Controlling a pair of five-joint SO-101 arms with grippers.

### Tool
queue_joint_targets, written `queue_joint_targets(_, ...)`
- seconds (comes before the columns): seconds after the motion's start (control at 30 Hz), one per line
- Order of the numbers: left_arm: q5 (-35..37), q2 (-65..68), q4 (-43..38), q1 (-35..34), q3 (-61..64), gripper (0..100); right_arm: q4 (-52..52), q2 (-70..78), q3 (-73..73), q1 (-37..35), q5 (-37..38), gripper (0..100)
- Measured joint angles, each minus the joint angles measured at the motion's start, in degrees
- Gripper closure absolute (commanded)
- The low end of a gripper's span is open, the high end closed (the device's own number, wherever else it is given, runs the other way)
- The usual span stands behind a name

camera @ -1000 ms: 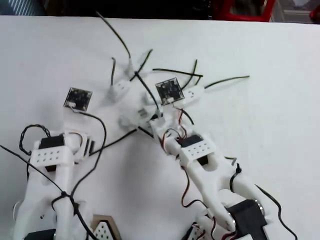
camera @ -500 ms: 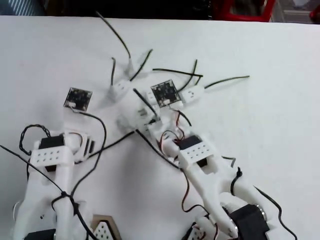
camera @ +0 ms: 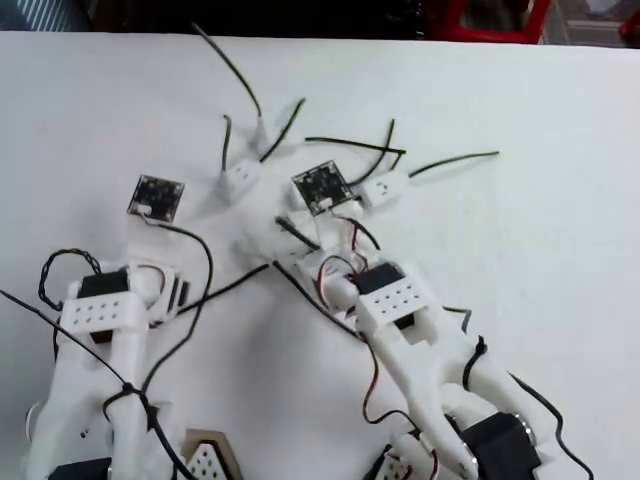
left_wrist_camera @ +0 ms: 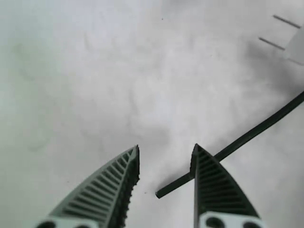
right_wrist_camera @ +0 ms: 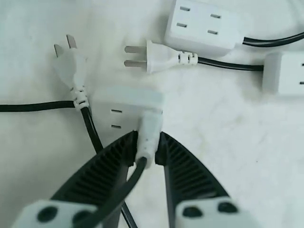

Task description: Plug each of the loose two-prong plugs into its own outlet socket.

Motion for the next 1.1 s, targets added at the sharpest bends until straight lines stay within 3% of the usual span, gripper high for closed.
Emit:
queue_joint_targets(0.73,0.0,0.0,0.0,0.0,0.0,81,5.54,0.79,-12.48,-0.35,-2.37,98.2)
queue_joint_targets(1.1,0.0,0.0,0.0,0.0,0.0,81,8.26,3.96,-15.3,1.05,2.99,98.2)
